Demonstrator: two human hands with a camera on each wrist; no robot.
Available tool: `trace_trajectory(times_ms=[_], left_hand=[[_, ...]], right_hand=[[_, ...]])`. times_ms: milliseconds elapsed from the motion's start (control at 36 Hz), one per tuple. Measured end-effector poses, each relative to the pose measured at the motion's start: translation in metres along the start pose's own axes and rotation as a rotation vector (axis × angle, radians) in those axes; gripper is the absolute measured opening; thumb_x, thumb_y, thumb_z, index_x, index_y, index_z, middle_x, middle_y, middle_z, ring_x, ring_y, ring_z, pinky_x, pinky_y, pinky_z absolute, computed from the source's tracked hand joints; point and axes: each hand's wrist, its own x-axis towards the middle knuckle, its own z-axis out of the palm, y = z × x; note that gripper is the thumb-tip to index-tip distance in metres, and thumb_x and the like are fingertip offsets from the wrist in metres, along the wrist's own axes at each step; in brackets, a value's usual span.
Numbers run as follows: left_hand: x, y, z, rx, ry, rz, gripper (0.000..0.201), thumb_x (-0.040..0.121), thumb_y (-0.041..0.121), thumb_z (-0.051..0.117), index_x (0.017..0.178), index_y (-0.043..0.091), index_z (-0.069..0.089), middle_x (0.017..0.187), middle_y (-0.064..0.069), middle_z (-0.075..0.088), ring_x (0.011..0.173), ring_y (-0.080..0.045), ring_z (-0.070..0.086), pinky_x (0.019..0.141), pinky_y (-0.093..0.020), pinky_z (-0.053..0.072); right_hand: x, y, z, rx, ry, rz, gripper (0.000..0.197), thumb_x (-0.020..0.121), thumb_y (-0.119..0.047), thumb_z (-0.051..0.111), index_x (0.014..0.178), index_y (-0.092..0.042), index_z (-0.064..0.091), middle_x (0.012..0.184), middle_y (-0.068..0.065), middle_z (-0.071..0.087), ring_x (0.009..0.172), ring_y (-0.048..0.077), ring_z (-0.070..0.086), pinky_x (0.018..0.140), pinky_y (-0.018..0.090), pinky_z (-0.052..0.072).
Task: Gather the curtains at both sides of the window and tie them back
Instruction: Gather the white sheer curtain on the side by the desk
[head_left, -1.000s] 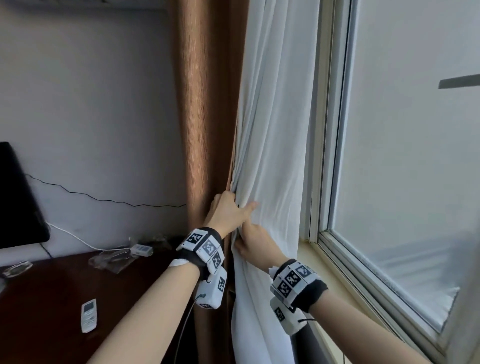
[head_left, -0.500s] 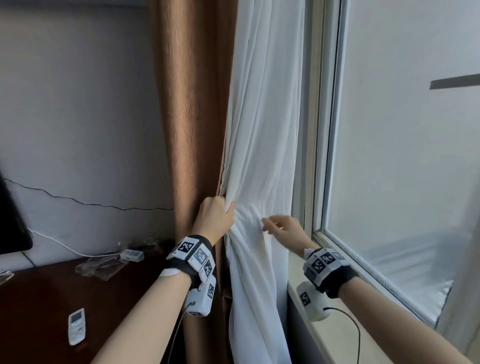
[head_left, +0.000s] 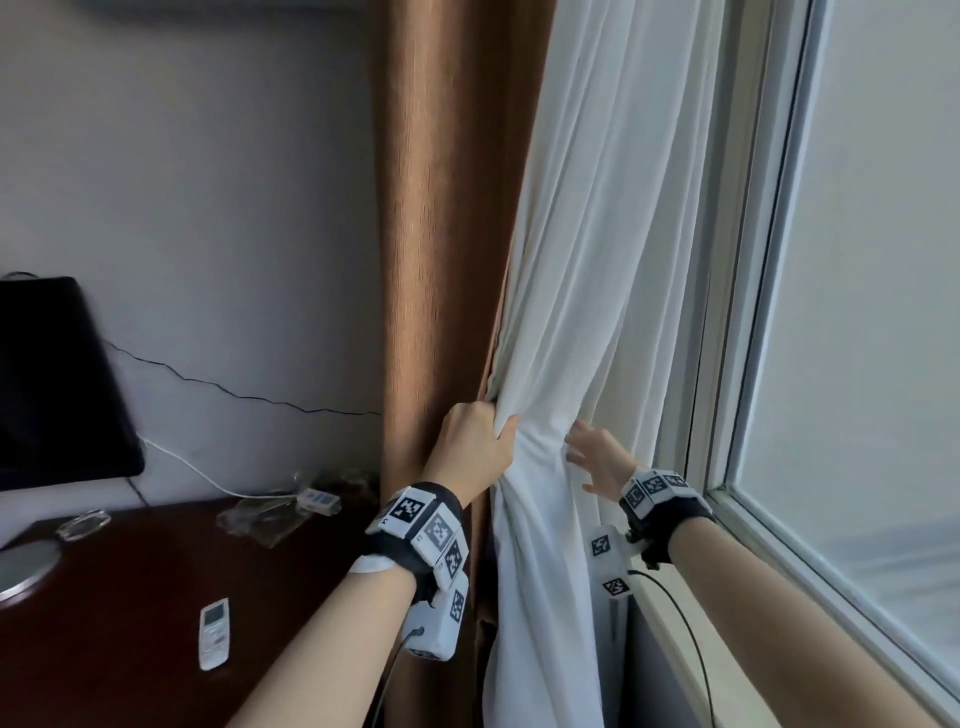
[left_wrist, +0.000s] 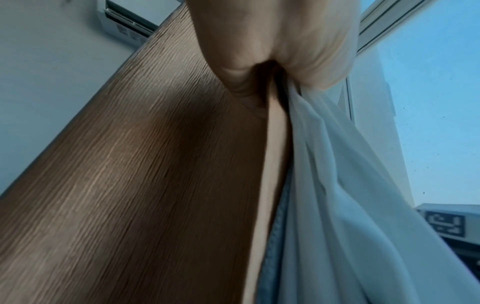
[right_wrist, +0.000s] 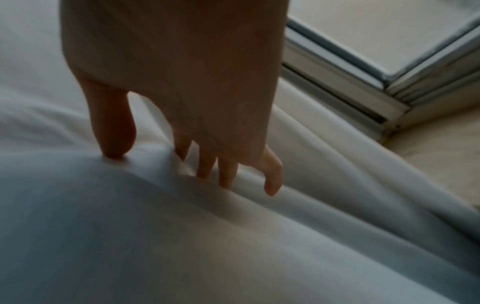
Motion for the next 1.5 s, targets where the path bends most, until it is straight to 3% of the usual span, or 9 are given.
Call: trace_trajectory(times_ms=[111,222,333,444,556,750,1250,1333,1500], left_hand=[[0.004,-0.007,-0.002,-0.051,-0.013,-0.023,0.032,0.091,0.026,0.06,0.077,-0.002,0.066,0.072,-0.014,0.066,0.07,-0.029,0.066,0.056,-0.021,0.04],[0.009,-0.011,0.001,-0.085,-0.019,-0.036,0.032,0.091,0.026,0.06,0.076,-0.002,0.067,0.07,-0.014,0.065,0.07,-0.029,0.066,0.057,-0.022,0.042],[0.015,-0.011,0.005,-0.081,-0.035,-0.033,0.034,0.091,0.027,0.059,0.074,-0.002,0.065,0.073,-0.018,0.066,0.072,-0.034,0.065,0.057,-0.022,0.04],[0.015,-0.012,0.005,-0.047,-0.032,-0.046,0.035,0.092,0.027,0.059,0.068,0.001,0.062,0.068,-0.015,0.064,0.069,-0.034,0.064,0.056,-0.022,0.037],[0.014,-0.011,0.003,0.012,0.0,-0.046,0.036,0.093,0.025,0.057,0.062,0.007,0.054,0.066,-0.016,0.062,0.068,-0.036,0.063,0.056,-0.026,0.041],[0.014,-0.005,0.007,0.251,0.077,-0.021,0.028,0.093,0.02,0.048,0.081,-0.002,0.061,0.082,-0.024,0.063,0.08,-0.044,0.061,0.068,-0.047,0.052],[0.007,0.032,0.031,0.301,0.076,-0.086,0.02,0.092,0.014,0.052,0.094,-0.003,0.061,0.097,-0.026,0.062,0.093,-0.046,0.059,0.073,-0.046,0.05],[0.003,0.042,0.031,0.247,0.046,-0.084,0.019,0.089,0.008,0.049,0.095,-0.006,0.061,0.099,-0.029,0.061,0.094,-0.046,0.059,0.077,-0.047,0.052],[0.003,0.038,0.028,0.113,-0.007,-0.118,0.019,0.086,0.006,0.045,0.087,-0.002,0.062,0.097,-0.024,0.062,0.094,-0.041,0.061,0.078,-0.046,0.053]], right_hand=[[0.018,0.001,0.014,0.046,-0.019,0.006,0.041,0.079,-0.019,0.048,0.112,-0.037,0.064,0.106,-0.011,0.061,0.097,0.014,0.051,0.102,0.047,0.027],[0.023,0.002,0.03,-0.001,-0.008,-0.04,0.016,0.094,-0.026,0.05,0.096,-0.017,0.064,0.087,-0.004,0.065,0.089,0.018,0.055,0.082,0.033,0.042],[0.027,0.004,0.035,-0.081,0.072,-0.134,0.015,0.097,-0.016,0.052,0.105,-0.019,0.064,0.097,0.003,0.069,0.09,0.018,0.063,0.079,0.036,0.054],[0.026,0.007,0.024,-0.168,0.233,-0.266,0.012,0.089,-0.006,0.056,0.093,-0.007,0.068,0.07,0.001,0.066,0.056,0.011,0.057,0.058,0.025,0.048],[0.026,0.009,0.009,-0.378,0.416,-0.384,0.035,0.09,-0.019,0.061,0.064,-0.015,0.038,0.055,0.0,0.045,0.052,0.016,0.038,0.055,0.027,0.033],[-0.011,0.017,-0.008,-0.94,0.63,-0.456,0.021,0.098,-0.028,0.045,0.082,-0.016,0.043,0.07,-0.001,0.061,0.061,0.026,0.056,0.052,0.032,0.042],[-0.137,0.028,0.008,-1.107,0.683,-0.742,0.019,0.079,-0.01,0.046,0.074,-0.019,0.03,0.05,-0.003,0.037,0.045,0.028,0.037,0.044,0.034,0.03],[-0.136,0.023,0.031,-1.101,0.593,-0.829,0.033,0.081,-0.005,0.051,0.073,-0.021,0.023,0.063,-0.007,0.031,0.051,0.023,0.034,0.051,0.026,0.023],[-0.126,0.017,0.062,-1.054,0.39,-0.901,0.005,0.091,-0.018,0.04,0.09,-0.014,0.038,0.124,0.011,0.035,0.09,0.025,0.046,0.081,0.019,0.034]])
